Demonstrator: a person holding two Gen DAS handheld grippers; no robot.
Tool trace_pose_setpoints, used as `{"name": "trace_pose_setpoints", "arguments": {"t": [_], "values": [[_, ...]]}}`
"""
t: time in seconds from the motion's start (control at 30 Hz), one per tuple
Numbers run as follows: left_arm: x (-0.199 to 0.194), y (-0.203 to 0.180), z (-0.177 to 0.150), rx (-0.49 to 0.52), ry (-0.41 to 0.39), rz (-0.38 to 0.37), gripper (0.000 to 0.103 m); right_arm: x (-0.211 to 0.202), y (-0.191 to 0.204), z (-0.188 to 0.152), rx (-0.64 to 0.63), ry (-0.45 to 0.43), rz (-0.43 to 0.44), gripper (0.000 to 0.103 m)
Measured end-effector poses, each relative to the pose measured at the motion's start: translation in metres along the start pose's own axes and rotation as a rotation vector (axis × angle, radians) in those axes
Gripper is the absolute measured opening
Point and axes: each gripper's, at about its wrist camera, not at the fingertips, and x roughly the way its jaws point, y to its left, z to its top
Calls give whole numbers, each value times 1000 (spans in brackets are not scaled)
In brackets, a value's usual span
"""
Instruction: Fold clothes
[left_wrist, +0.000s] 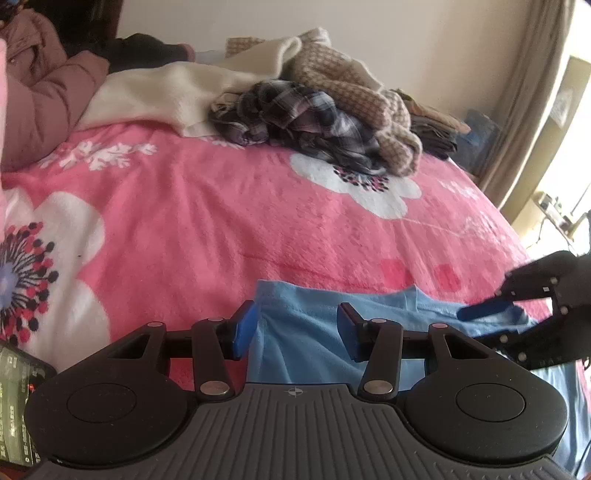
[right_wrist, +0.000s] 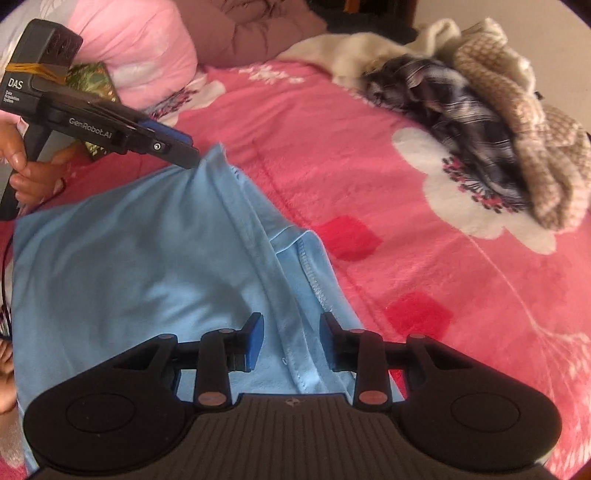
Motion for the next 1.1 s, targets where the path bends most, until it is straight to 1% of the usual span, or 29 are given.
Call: {"name": "trace_pose_setpoints", "arguments": {"t": [0.1, 0.3, 0.33, 0.37, 0.4, 0.53, 0.57, 0.6, 0.73, 0.77, 0.8, 0.87, 0.97, 1.1], "values": [[4, 0, 0, 4, 9, 7, 51, 4, -5, 0, 0, 21, 11, 34], [13, 5, 4, -23, 8, 3, 54, 9, -15, -1, 63, 42, 46, 33], [13, 6, 5, -30, 7, 2, 54, 9, -15, 0, 64, 46, 47, 31], [13, 7, 5, -39, 5, 0, 53, 9, -15, 0, 64, 49, 48, 24], [13, 7, 6, -46, 2, -5, 53, 8, -14, 1, 62, 52, 48, 23], [12, 7, 6, -54, -6, -5, 50, 10, -9, 3, 36, 66, 33, 21], [12, 6, 6, -54, -8, -3, 47, 12, -8, 3, 31, 69, 29, 21], [12, 6, 6, -54, -9, 0, 42, 13, -8, 3, 30, 71, 26, 21], [12, 4, 7, -53, -15, 10, 27, 15, -9, 4, 52, 78, 28, 20], [12, 3, 7, -53, -17, 12, 22, 13, -8, 4, 53, 75, 26, 9], [12, 3, 7, -53, -18, 15, 17, 11, -6, 4, 49, 69, 21, 6], [12, 1, 7, -53, -21, 20, 12, 7, -2, 4, 35, 55, 5, 3], [11, 0, 7, -57, -26, 24, 6, -3, 4, 3, 25, 23, -32, 2], [7, 0, 10, -84, -36, 14, 3, -17, 6, 5, 31, -17, -75, 2]]}}
